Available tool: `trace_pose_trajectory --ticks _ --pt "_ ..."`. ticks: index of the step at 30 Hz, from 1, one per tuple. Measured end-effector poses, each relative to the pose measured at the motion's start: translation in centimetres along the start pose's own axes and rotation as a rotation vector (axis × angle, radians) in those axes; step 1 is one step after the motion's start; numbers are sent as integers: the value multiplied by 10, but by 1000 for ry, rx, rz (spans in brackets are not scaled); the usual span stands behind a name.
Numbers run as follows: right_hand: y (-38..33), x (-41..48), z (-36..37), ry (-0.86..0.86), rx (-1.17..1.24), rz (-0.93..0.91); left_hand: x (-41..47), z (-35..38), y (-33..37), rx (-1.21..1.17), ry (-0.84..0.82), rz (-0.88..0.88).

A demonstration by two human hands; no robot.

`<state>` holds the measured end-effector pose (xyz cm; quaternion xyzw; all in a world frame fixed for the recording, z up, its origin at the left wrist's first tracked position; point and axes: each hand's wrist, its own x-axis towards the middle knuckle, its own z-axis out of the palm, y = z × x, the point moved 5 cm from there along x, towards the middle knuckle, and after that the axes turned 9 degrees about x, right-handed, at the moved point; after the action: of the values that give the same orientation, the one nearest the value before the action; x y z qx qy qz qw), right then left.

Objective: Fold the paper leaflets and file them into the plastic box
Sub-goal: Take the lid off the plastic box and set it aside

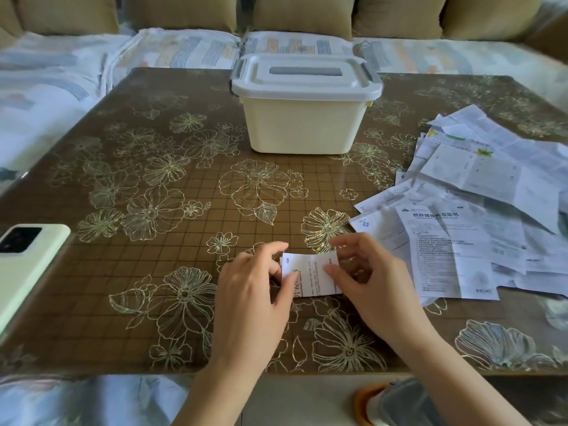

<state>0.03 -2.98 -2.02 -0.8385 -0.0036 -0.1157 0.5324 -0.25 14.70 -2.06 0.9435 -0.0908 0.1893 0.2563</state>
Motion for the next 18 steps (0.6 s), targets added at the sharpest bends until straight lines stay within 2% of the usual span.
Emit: trace_pose_trajectory --ticks 7,10,13,18 --pt "-12 -5 6 3 -256 -145 0 3 -3 73 -28 2" --pt "-16 -5 6 -11 -321 -147 0 2 -2 93 -16 25" --pt "-17 -2 5 -29 -384 -83 0 4 0 117 -38 56" --pt "-14 3 -1 -86 -450 186 0 6 -2 138 -54 68"
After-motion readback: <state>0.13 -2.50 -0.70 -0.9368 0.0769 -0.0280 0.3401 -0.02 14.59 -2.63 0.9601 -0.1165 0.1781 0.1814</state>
